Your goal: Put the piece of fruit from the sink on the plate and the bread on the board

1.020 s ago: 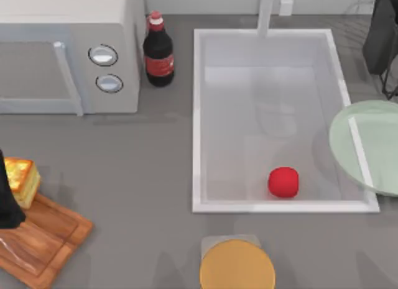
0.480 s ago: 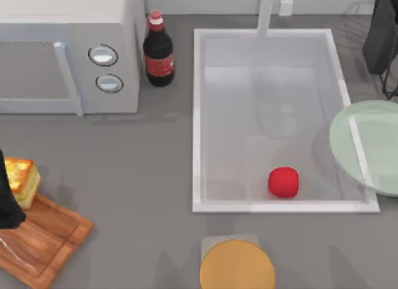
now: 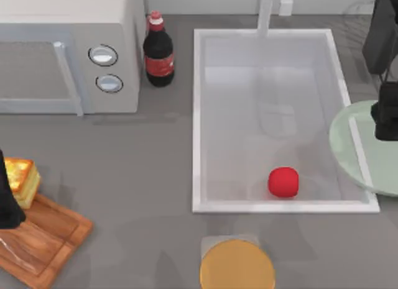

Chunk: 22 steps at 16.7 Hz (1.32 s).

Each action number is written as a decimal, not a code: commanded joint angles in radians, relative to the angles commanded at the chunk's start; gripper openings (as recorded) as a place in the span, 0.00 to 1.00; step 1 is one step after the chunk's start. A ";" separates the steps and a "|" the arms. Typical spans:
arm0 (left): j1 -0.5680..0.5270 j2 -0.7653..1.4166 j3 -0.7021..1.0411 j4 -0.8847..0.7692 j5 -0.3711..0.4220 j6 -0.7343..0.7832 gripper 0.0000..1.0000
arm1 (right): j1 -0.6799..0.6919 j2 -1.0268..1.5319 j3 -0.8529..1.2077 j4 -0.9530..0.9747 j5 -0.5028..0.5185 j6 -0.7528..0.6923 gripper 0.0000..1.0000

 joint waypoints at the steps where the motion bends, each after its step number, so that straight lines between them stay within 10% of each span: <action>1: 0.000 0.000 0.000 0.000 0.000 0.000 1.00 | 0.024 0.111 0.081 -0.053 0.000 0.024 1.00; 11: 0.000 0.000 0.000 0.000 0.000 0.000 1.00 | 0.201 0.948 0.690 -0.452 0.001 0.208 1.00; 22: 0.000 0.000 0.000 0.000 0.000 0.000 1.00 | 0.213 1.048 0.728 -0.451 0.001 0.226 1.00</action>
